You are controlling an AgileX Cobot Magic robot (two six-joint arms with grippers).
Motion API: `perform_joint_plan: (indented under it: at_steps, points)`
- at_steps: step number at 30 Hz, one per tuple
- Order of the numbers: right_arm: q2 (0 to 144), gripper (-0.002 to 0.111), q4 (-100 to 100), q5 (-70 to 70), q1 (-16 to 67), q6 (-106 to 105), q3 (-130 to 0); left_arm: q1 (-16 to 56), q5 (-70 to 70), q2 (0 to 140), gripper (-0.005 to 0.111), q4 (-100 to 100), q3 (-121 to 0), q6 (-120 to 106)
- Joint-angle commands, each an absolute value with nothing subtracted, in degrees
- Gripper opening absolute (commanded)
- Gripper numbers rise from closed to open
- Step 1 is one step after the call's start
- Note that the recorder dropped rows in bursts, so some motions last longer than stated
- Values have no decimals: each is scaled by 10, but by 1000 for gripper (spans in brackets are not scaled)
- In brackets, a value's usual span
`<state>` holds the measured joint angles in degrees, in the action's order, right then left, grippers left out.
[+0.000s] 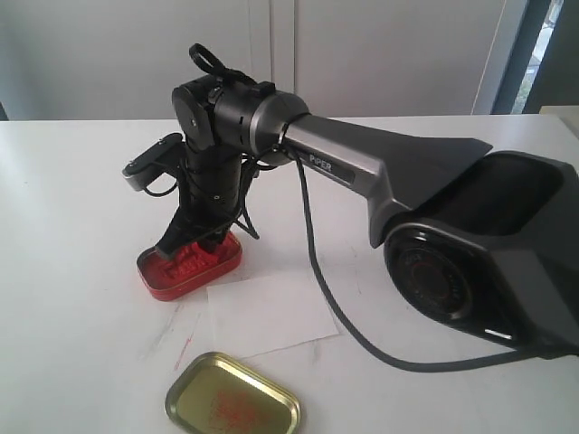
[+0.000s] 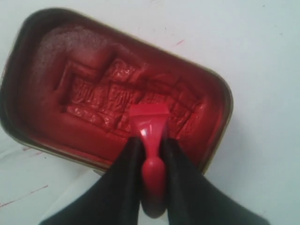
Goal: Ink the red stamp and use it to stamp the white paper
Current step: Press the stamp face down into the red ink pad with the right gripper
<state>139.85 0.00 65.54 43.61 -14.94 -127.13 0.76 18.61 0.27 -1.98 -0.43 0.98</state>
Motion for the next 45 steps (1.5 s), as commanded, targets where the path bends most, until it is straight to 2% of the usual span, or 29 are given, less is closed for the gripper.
perform_joint_plan:
  at_steps: [1,45]
  points:
    - [1396,0,0,657,428,-158,-1275,7,191,0,0,-21,0,12]
    - [1505,0,28,678,422,-164,-1275,7,191,0,0,-21,0,12]
